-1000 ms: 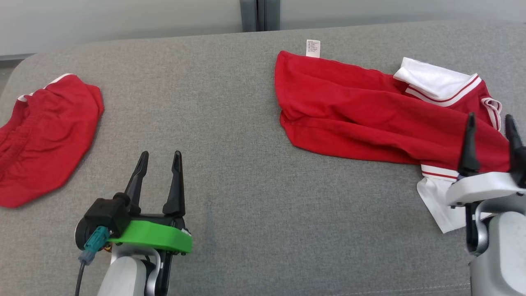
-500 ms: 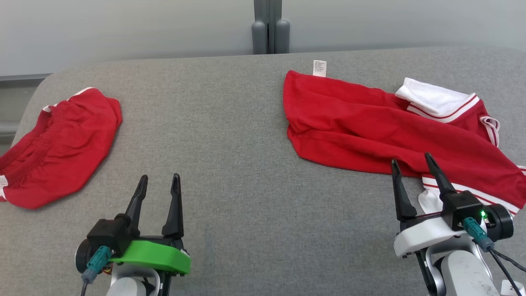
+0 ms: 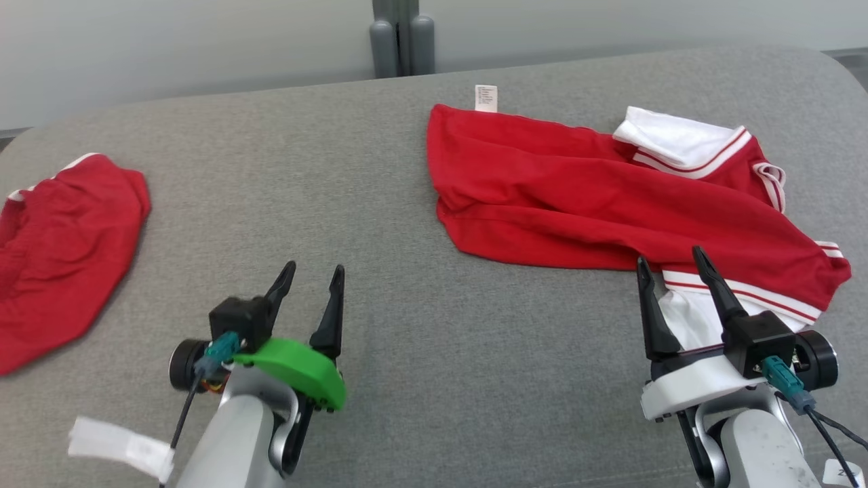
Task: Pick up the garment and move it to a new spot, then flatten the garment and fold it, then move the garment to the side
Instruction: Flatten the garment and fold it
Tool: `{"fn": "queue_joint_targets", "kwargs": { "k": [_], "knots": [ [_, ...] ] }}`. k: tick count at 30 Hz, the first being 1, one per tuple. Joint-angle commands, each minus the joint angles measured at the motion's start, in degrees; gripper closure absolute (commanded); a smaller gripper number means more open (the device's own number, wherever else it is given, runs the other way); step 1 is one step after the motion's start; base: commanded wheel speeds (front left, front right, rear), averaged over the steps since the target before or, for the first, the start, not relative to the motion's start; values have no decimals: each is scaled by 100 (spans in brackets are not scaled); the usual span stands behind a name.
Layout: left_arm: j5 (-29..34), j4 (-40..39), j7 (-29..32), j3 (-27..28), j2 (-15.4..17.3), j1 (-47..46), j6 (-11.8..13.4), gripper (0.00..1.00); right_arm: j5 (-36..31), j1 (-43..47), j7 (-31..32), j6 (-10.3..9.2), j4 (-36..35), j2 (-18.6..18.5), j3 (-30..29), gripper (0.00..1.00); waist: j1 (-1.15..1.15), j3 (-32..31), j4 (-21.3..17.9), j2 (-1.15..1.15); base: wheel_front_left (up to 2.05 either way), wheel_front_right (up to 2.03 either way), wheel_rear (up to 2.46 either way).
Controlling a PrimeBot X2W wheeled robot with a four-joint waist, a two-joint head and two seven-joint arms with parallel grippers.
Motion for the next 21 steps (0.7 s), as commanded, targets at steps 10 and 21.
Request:
{"fn": "queue_joint_targets", "kwargs": {
  "k": [10,21],
  "knots": [
    [-890,1483,855,-864,206,-1803,-38,0,456,-396,-25,0,52,-9,559,0,0,1016,-1366,0,0,0,0],
    [-1358,2401,728,-1227,401,-2563,0,0,705,-452,-26,1,-70,-8,613,0,0,1363,-1763,0,0,0,0]
  ]
}}
